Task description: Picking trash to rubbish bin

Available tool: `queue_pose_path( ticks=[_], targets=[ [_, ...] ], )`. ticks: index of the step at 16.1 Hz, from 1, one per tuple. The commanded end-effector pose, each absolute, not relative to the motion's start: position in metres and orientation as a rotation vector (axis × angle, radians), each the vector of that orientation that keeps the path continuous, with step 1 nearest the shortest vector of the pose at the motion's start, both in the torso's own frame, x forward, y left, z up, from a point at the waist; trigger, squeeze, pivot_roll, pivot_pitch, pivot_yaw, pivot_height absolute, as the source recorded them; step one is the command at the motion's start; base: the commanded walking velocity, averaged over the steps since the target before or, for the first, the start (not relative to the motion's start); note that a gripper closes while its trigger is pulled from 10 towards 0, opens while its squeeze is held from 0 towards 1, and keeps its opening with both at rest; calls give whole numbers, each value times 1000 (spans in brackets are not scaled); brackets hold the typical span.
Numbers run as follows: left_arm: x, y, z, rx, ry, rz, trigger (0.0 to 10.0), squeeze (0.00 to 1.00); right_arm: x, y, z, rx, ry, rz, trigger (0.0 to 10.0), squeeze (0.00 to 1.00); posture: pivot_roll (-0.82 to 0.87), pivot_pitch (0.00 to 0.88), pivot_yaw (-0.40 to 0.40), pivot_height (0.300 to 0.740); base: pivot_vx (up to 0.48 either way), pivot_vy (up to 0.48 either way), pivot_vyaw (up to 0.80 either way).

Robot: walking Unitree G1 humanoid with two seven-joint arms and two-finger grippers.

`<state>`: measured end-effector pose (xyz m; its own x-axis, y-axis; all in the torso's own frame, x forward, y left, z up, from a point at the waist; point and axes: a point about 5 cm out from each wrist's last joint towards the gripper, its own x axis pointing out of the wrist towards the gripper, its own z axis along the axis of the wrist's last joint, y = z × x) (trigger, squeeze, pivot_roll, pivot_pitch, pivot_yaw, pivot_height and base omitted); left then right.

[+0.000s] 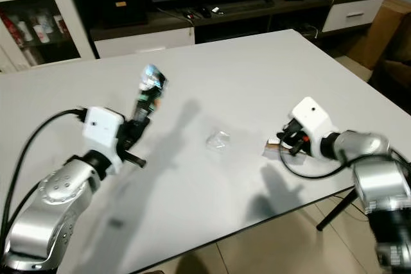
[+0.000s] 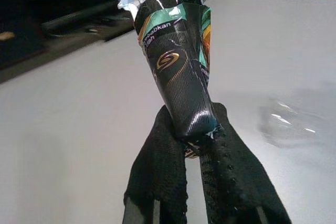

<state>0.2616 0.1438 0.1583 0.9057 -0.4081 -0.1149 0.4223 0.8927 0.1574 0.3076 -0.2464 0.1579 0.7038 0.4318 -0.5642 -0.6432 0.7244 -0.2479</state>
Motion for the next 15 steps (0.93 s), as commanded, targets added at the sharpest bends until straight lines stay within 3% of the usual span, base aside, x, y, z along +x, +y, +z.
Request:
queue_pose_path(
  ticks=[1,4,9,12,13,15],
  targets=[
    [262,140,161,181,92,-481,10000,0,314,-248,162,-485,502,649,10000,1000,-34,0,15,740,0,0,0],
    [262,140,159,174,133,-520,10000,0,345,-245,158,-500,534,644,10000,1000,-36,0,8,740,0,0,0],
    [260,147,159,196,172,-544,10000,0,361,-223,146,-569,587,789,10000,1000,-8,0,3,740,0,0,0],
    [259,150,164,187,164,-528,10000,0,372,-216,147,-769,596,771,10000,1000,10,0,-19,740,0,0,0],
    [256,151,162,184,169,-522,10000,0,374,-216,146,-817,607,763,10000,0,12,6,-25,740,0,0,0],
    [254,151,161,180,176,-521,10000,0,373,-216,142,-843,638,777,10000,0,14,9,-29,740,0,0,0]
  ],
)
